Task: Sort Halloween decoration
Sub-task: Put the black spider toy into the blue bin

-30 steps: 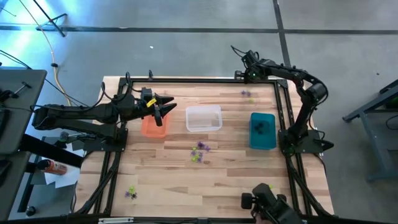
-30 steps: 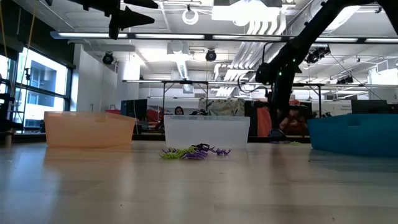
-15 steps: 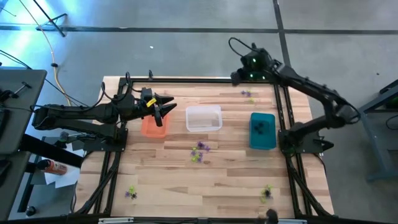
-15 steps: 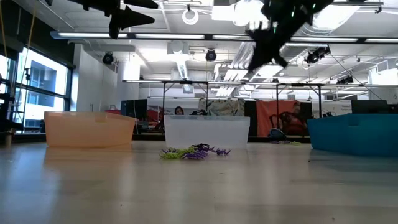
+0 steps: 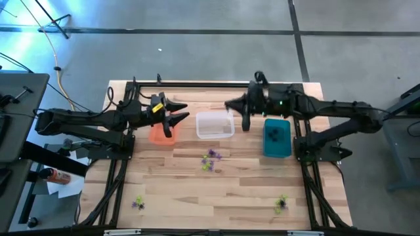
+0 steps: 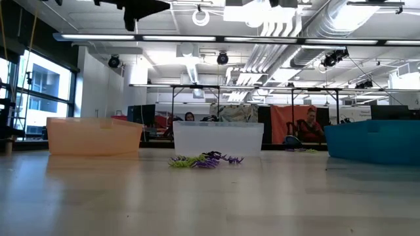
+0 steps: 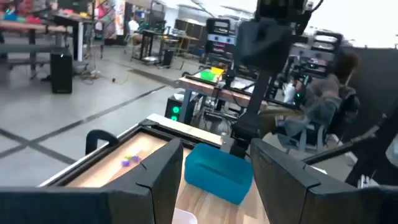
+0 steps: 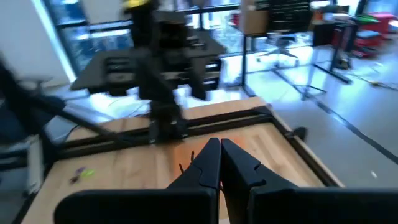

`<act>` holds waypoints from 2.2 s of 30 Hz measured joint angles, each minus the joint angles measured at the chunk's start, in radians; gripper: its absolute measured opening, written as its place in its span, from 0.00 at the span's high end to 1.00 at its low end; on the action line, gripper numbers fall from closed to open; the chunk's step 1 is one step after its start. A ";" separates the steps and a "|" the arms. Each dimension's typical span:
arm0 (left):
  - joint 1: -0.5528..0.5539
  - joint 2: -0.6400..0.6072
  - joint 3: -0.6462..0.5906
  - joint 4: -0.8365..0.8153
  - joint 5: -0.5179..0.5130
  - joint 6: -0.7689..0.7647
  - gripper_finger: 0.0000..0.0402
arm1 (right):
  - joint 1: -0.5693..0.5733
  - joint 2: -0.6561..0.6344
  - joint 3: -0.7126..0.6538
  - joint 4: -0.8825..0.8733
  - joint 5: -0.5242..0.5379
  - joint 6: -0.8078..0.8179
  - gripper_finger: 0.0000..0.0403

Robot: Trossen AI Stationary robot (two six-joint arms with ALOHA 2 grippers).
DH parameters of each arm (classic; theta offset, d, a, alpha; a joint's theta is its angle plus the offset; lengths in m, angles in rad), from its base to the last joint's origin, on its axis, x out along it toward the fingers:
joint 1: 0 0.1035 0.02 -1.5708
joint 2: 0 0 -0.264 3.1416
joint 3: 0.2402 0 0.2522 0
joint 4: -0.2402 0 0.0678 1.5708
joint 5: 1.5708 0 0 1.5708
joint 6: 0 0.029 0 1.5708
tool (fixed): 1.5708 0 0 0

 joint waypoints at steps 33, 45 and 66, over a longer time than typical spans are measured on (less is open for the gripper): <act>-0.017 0.014 0.000 0.013 -0.065 0.068 0.56 | 0.079 -0.231 -0.166 -0.923 0.068 0.529 1.00; -0.017 0.014 -0.001 0.001 -0.079 0.061 0.56 | 0.012 -0.380 -0.678 -0.777 -0.097 1.032 1.00; -0.017 0.014 -0.001 0.001 -0.131 0.051 0.56 | -0.019 -0.164 -0.724 -0.693 -0.026 1.005 0.99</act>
